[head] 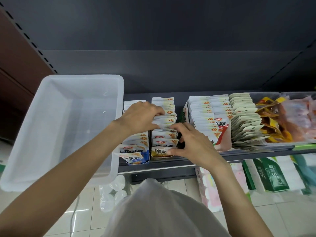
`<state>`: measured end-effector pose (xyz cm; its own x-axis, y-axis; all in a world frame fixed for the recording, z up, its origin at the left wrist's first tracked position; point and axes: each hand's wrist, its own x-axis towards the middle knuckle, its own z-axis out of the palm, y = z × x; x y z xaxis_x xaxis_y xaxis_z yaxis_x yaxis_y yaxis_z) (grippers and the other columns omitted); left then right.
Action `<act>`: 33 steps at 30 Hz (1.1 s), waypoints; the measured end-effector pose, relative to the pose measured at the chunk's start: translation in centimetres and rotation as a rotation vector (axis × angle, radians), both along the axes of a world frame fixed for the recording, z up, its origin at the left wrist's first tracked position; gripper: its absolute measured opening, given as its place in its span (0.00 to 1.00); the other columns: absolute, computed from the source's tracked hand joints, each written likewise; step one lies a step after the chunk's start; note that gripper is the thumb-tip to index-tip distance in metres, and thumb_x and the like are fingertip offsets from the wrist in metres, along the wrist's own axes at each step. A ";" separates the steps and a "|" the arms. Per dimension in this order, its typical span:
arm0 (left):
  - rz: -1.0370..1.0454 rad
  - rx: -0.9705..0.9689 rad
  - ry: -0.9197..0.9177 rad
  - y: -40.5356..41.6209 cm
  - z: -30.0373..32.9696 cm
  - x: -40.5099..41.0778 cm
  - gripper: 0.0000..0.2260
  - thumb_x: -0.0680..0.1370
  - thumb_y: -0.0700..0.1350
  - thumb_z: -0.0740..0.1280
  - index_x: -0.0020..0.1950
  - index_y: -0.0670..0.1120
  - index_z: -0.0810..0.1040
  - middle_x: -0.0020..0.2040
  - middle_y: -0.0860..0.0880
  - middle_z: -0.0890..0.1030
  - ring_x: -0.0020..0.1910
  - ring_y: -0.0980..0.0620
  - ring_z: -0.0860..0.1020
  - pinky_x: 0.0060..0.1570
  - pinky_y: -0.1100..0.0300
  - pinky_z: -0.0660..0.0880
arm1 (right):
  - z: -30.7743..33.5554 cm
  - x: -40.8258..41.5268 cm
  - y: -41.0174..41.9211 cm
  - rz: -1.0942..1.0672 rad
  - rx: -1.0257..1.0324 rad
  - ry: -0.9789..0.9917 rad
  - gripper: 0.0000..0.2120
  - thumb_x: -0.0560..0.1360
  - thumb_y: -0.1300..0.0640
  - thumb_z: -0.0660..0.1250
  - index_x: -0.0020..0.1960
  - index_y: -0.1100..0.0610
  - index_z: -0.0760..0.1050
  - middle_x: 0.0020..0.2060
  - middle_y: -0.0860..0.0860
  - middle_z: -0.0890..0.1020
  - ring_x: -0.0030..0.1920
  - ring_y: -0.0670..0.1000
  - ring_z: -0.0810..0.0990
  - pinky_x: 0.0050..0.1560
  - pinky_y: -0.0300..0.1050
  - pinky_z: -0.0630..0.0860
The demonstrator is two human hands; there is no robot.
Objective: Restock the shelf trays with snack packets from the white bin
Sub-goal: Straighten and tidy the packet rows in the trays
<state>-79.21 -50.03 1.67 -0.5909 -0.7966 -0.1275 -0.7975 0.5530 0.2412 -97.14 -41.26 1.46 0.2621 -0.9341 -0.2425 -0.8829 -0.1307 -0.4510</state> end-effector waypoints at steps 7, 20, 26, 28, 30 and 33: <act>0.023 0.101 0.121 -0.4 -0.3 -0.4 0.13 0.72 0.43 0.73 0.56 0.47 0.81 0.52 0.49 0.83 0.47 0.53 0.79 0.47 0.64 0.72 | -1.0 0.6 -0.5 -0.020 -0.086 0.034 0.23 0.73 0.46 0.69 0.65 0.49 0.69 0.60 0.47 0.77 0.55 0.48 0.77 0.48 0.40 0.70; 0.249 0.040 0.394 3.0 1.0 1.4 0.19 0.79 0.50 0.63 0.70 0.52 0.69 0.67 0.51 0.73 0.64 0.52 0.73 0.58 0.66 0.64 | -2.7 0.8 0.2 -0.227 -0.139 -0.164 0.27 0.72 0.52 0.72 0.66 0.52 0.66 0.67 0.50 0.64 0.64 0.50 0.70 0.61 0.41 0.71; 0.532 0.430 0.779 7.5 -0.3 -2.9 0.24 0.80 0.55 0.56 0.75 0.57 0.53 0.77 0.56 0.53 0.75 0.56 0.52 0.74 0.53 0.54 | -3.9 1.9 0.6 -0.254 -0.083 -0.394 0.40 0.74 0.61 0.70 0.76 0.50 0.50 0.73 0.49 0.63 0.68 0.48 0.68 0.62 0.36 0.66; 0.545 0.417 0.728 7.6 -0.3 -4.1 0.27 0.80 0.55 0.56 0.77 0.55 0.49 0.78 0.54 0.47 0.76 0.56 0.45 0.73 0.57 0.48 | -4.3 2.1 0.5 -0.276 -0.160 -0.378 0.37 0.75 0.62 0.68 0.76 0.51 0.51 0.71 0.49 0.67 0.63 0.48 0.74 0.57 0.37 0.71; 0.505 0.355 0.659 7.2 0.5 -5.5 0.30 0.80 0.53 0.57 0.77 0.53 0.46 0.78 0.52 0.43 0.76 0.54 0.41 0.71 0.59 0.44 | -4.3 2.3 0.3 -0.300 -0.202 -0.356 0.33 0.77 0.60 0.65 0.76 0.51 0.53 0.70 0.48 0.70 0.59 0.48 0.77 0.52 0.36 0.73; 0.499 0.252 0.693 7.2 1.4 -7.3 0.32 0.79 0.51 0.60 0.78 0.51 0.44 0.78 0.52 0.41 0.75 0.53 0.37 0.71 0.58 0.40 | -4.0 2.2 0.1 -0.326 -0.199 -0.345 0.32 0.78 0.57 0.64 0.76 0.51 0.53 0.70 0.49 0.68 0.62 0.49 0.75 0.54 0.38 0.72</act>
